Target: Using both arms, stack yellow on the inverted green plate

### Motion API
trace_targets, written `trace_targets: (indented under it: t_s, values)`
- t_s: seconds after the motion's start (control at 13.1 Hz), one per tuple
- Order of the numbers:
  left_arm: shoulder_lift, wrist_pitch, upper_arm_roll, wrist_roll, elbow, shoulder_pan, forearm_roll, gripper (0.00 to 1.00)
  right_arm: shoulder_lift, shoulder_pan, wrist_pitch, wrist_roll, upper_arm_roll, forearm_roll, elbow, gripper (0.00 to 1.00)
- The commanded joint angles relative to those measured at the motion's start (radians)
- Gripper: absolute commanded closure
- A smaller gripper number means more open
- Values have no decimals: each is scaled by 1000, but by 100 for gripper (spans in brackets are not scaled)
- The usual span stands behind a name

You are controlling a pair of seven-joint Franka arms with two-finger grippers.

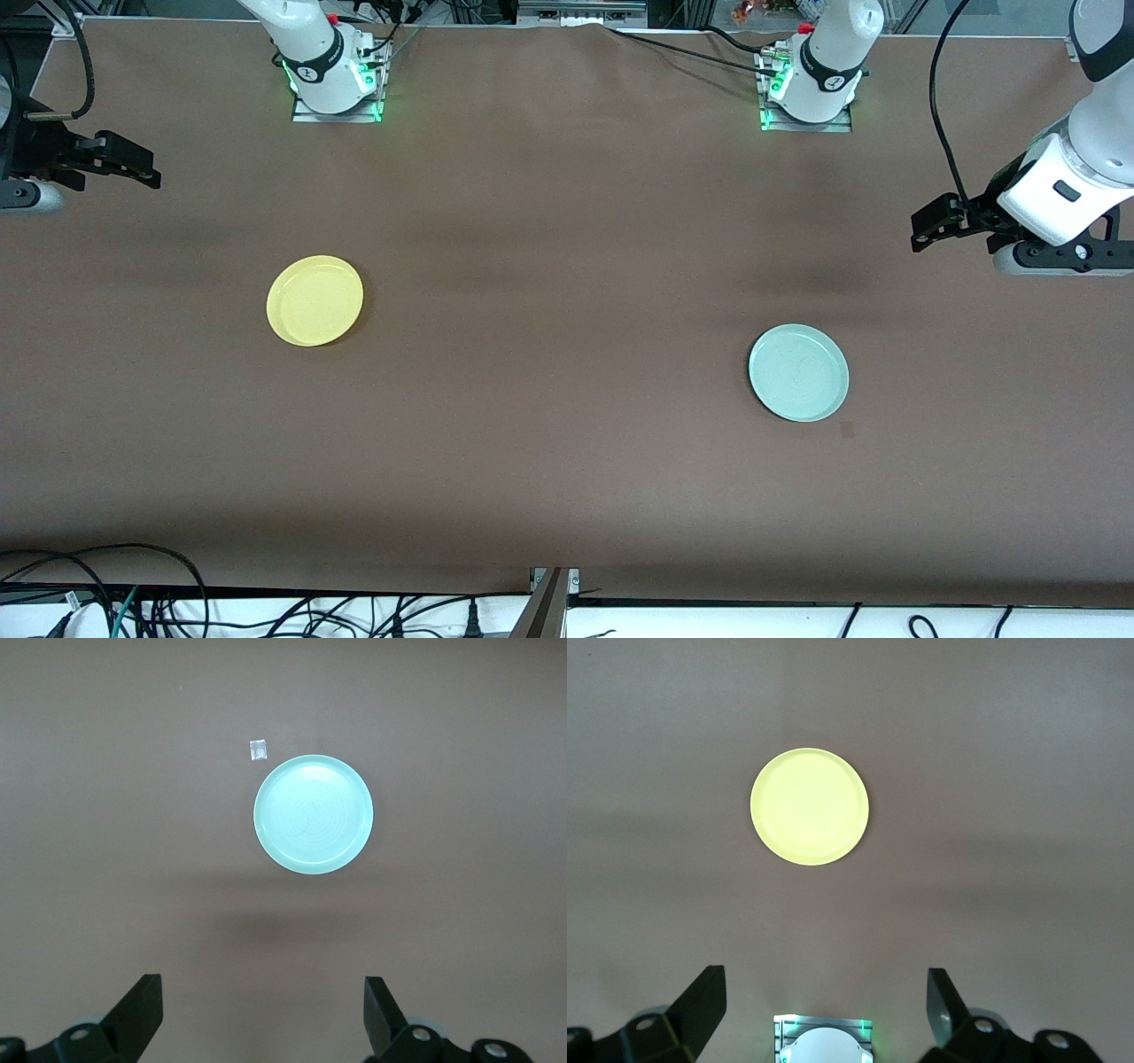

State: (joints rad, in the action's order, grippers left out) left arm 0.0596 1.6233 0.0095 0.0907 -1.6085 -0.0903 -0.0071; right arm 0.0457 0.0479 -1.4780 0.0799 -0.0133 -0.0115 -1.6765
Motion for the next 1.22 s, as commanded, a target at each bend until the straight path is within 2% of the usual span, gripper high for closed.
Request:
trace_targets:
  t_s: [0.0,0.46,1.14]
  values:
    - [17,32,-6,-12,15,-6,30,0,2,0,19,5,-5,-13,15,0]
    - [52,85,-13,-2,36,-8,38,0,2,0,19,4,-5,-13,15,0]
    - [51,79,-14,0,35,-9,39,0,2,0,19,5,-5,-13,15,0]
